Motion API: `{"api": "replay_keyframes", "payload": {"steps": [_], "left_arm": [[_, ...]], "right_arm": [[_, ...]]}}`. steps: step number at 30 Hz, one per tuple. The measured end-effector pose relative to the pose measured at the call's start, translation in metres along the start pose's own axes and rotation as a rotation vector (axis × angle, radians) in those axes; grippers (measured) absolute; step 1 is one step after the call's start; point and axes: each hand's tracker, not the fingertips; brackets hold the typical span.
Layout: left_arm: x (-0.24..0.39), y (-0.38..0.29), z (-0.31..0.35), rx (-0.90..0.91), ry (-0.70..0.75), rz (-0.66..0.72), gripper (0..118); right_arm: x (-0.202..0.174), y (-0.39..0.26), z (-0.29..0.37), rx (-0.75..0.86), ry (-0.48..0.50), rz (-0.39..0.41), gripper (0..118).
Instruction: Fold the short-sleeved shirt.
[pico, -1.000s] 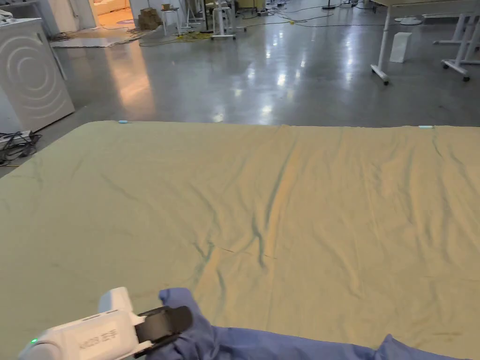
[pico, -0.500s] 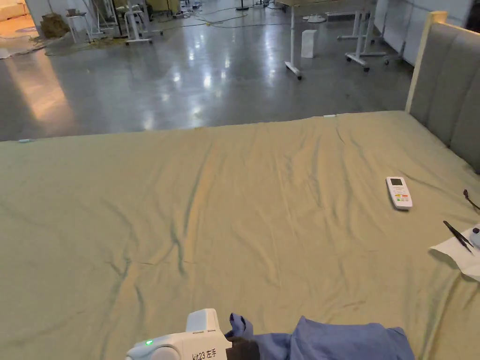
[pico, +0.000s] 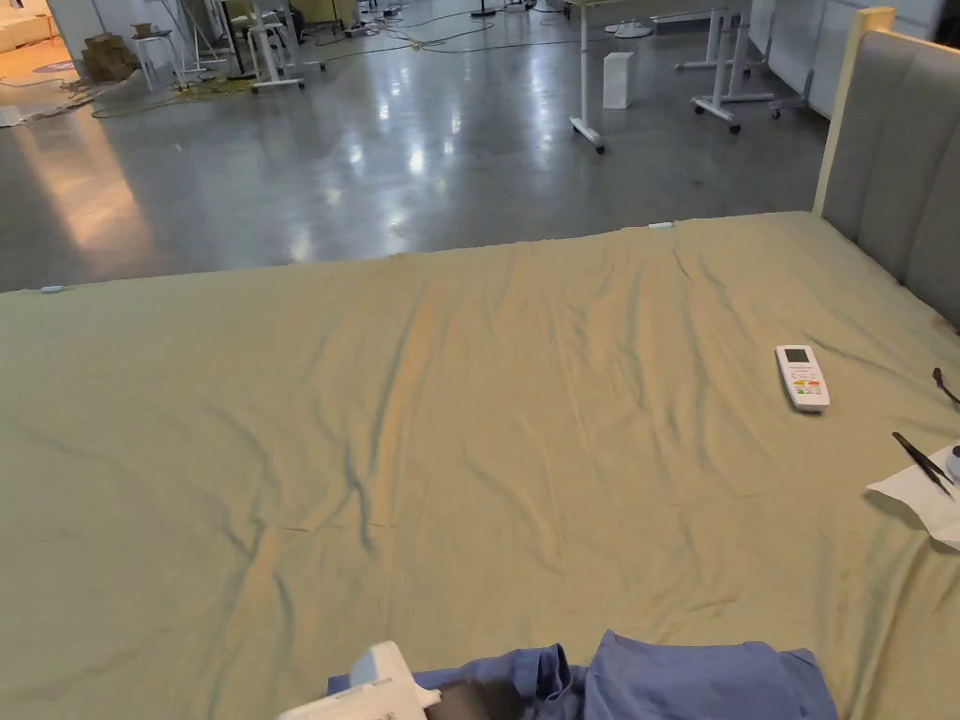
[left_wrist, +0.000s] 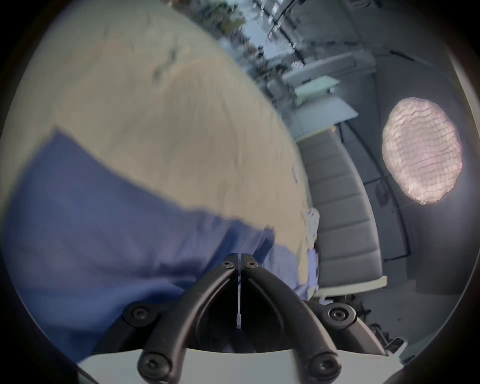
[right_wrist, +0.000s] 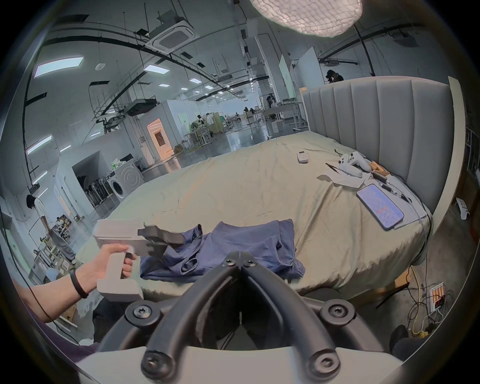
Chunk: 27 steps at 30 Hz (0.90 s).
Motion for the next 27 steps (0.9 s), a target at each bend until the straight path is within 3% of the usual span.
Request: {"api": "replay_keyframes", "payload": {"steps": [3, 4, 7, 10, 12, 14, 15, 22, 25, 26, 27], "left_arm": [[0.0, -0.025, -0.037, -0.106, 0.137, -0.158, 1], [-0.001, -0.029, -0.037, -0.032, 0.146, -0.219, 1], [0.01, -0.017, -0.021, -0.031, 0.106, -0.165, 1], [0.021, -0.009, 0.025, 0.136, 0.017, -0.224, 10], [0.013, 0.001, 0.073, 0.21, -0.098, -0.231, 43], [0.001, 0.011, 0.105, 0.249, -0.118, -0.196, 96], [-0.014, 0.02, 0.125, 0.267, -0.109, -0.159, 108], [-0.118, 0.045, 0.146, 0.145, -0.015, 0.0, 109], [-0.137, 0.045, 0.119, 0.064, -0.129, 0.08, 107], [-0.141, 0.044, 0.111, 0.066, -0.188, 0.126, 96], [-0.105, 0.033, 0.119, 0.092, -0.219, 0.152, 77]], "right_arm": [[0.0, -0.002, 0.004, -0.006, -0.013, -0.001, 0], [0.001, -0.003, 0.005, -0.007, -0.016, -0.003, 0], [0.001, -0.004, 0.005, -0.016, -0.015, -0.008, 0], [-0.001, -0.003, 0.003, -0.018, -0.005, -0.006, 0], [-0.003, -0.003, 0.0, -0.01, -0.006, -0.007, 0], [-0.003, -0.004, -0.006, -0.01, 0.004, -0.034, 0], [-0.003, -0.004, -0.01, -0.011, 0.013, -0.047, 0], [-0.021, 0.008, -0.01, 0.005, 0.034, 0.045, 0], [-0.021, 0.01, -0.008, 0.011, 0.026, 0.055, 0], [-0.02, 0.011, -0.008, 0.009, 0.025, 0.051, 0], [-0.02, 0.01, -0.008, 0.008, 0.022, 0.048, 0]]}}
